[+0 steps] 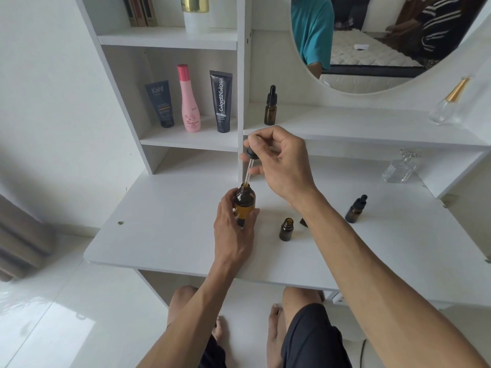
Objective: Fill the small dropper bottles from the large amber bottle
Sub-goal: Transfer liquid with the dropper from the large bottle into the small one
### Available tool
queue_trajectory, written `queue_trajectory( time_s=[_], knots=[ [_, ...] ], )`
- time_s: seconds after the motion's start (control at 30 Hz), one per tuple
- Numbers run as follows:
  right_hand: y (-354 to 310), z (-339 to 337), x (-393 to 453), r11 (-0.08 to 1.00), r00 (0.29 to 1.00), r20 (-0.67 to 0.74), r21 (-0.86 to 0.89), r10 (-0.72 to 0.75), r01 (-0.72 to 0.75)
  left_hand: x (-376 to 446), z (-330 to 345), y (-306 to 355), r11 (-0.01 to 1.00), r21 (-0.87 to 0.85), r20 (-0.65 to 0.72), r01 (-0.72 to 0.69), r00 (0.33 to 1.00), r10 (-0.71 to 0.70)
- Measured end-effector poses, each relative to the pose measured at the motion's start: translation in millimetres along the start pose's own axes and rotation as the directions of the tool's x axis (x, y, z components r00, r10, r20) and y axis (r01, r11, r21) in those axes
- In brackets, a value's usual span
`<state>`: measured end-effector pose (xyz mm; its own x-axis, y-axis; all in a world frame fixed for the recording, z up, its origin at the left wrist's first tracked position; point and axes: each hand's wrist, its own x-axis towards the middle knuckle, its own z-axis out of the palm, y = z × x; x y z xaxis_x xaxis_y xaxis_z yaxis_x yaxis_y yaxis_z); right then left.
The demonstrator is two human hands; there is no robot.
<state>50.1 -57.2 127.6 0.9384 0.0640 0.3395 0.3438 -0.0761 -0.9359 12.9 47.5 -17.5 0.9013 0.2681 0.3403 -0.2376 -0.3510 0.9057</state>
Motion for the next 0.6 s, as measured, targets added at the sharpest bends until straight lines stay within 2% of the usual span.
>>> queue_trajectory(
  time_s=[0.33, 0.6],
  knots=[
    [-19, -12, -2, 0.993, 0.993, -0.106, 0.102, -0.047, 0.057, -1, -1, 1, 1.0, 0.007, 0.006, 0.023, 1.0, -0.023],
    [-10, -43, -20, 0.998, 0.989, -0.149, 0.066, -0.014, 0.024, 0, -1, 0, 0.999, 0.026, 0.006, 0.036, 0.999, -0.036]
  ],
)
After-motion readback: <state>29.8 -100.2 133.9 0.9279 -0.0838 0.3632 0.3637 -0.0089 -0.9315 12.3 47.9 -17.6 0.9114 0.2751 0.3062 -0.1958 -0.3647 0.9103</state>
